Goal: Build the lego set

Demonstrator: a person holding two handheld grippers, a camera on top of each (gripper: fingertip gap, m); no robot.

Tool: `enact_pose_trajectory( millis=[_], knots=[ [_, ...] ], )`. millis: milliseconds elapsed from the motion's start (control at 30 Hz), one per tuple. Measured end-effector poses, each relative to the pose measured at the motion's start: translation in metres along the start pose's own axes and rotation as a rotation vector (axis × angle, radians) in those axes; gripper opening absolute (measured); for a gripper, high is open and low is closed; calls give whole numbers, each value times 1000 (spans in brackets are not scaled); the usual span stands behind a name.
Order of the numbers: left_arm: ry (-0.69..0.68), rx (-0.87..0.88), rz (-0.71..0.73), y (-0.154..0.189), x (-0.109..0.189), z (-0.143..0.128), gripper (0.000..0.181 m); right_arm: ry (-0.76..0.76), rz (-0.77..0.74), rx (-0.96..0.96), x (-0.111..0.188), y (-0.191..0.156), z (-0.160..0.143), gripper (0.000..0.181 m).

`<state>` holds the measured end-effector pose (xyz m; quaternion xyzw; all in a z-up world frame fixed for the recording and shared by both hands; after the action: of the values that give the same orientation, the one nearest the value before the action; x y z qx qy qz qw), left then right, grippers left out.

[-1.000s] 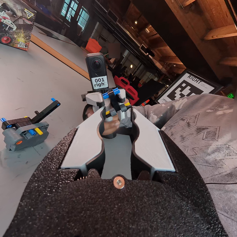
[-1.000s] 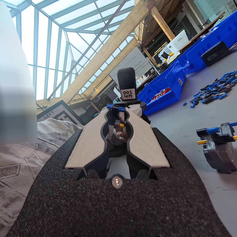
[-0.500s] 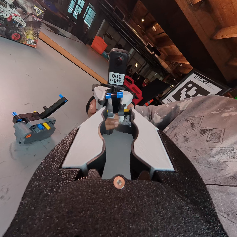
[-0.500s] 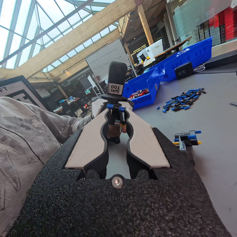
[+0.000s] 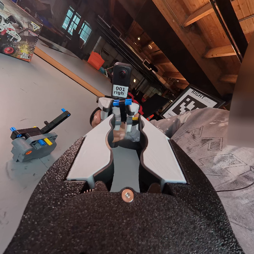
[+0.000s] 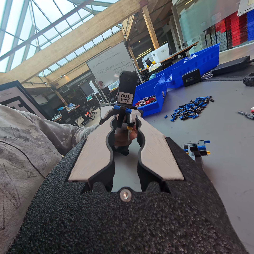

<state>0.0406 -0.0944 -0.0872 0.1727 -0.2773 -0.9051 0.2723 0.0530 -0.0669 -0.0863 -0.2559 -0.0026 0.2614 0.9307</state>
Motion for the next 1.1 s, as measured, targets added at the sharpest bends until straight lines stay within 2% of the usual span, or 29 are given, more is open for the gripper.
enact_pose_trajectory(
  millis=[267,367,533,800,967,1100],
  knots=[
    [-6,-37,-1,0,-7,-4,33,-17,-8,8,-2,-3,-3,21],
    [-9,-6,27,-6,-7,-4,33,-29,-33,35,0,-1,-3,10],
    [-32,-40,84,-11,-5,-5,27,-86,-63,77,0,0,-6,8],
    [-30,-30,116,-16,-4,-3,28,-78,-72,44,1,5,-6,8],
    [-32,-83,222,-27,9,4,34,-66,-117,-15,10,18,1,8],
    [-45,-130,397,-49,28,12,34,-144,-294,99,33,44,9,8]
  ],
)
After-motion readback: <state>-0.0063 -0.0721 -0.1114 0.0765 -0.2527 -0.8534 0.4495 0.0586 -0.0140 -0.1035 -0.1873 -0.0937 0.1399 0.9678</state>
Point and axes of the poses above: each gripper's, where its closed fingertips meet, x back along the fingers, z out of its top, y = z × x across the jaws, the point moved 2 cm from there along x, back along the fingers, and after that the axes turned 1 degree about -x, right-handed, at the moved point
